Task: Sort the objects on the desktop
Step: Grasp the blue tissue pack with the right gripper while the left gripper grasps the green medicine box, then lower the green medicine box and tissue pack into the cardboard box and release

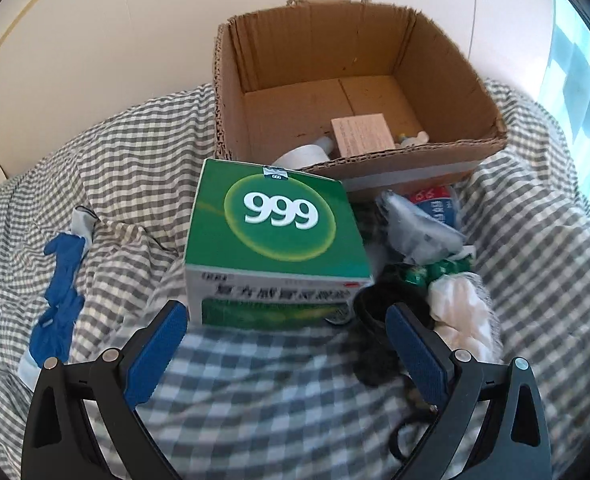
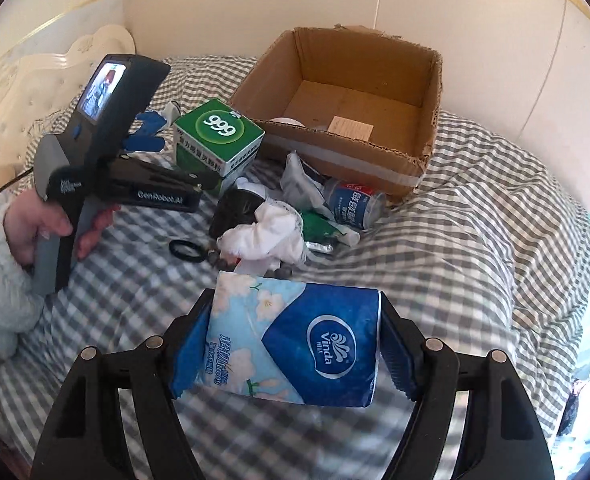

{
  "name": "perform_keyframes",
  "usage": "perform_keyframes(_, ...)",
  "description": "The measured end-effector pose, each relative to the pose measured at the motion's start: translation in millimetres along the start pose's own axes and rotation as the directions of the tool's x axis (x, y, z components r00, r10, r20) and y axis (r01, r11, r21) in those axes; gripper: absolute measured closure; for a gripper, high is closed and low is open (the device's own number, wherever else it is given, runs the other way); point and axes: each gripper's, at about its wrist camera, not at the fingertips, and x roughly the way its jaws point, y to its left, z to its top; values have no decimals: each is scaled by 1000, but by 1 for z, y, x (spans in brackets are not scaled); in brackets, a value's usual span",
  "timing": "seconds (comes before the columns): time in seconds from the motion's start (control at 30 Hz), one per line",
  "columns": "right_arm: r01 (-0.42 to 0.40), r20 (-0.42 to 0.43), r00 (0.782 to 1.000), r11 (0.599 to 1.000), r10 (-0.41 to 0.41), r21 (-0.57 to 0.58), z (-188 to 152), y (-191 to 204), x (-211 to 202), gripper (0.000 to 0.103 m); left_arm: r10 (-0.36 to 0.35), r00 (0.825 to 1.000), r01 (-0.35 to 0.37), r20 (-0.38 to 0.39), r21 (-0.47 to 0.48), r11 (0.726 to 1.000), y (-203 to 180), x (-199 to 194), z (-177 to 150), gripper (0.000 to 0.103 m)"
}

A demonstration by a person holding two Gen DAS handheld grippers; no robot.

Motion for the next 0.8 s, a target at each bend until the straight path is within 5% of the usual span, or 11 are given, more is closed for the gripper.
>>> perform_keyframes(0.27,-23,-17,1000,1000,23,17,22,-18,26,28,115,991,-113,-66,44,993,-1,28,10,0)
perform_keyframes(0.5,-62,-25,998,997,63,36,38,-31,47,28,152,988,-151,6,166,975,-9,32,16,0)
perform_keyframes(0.8,-71,-21,997,995,73,76,51,-41,57,28,36,999,-36,3,114,993,2,28,20,5)
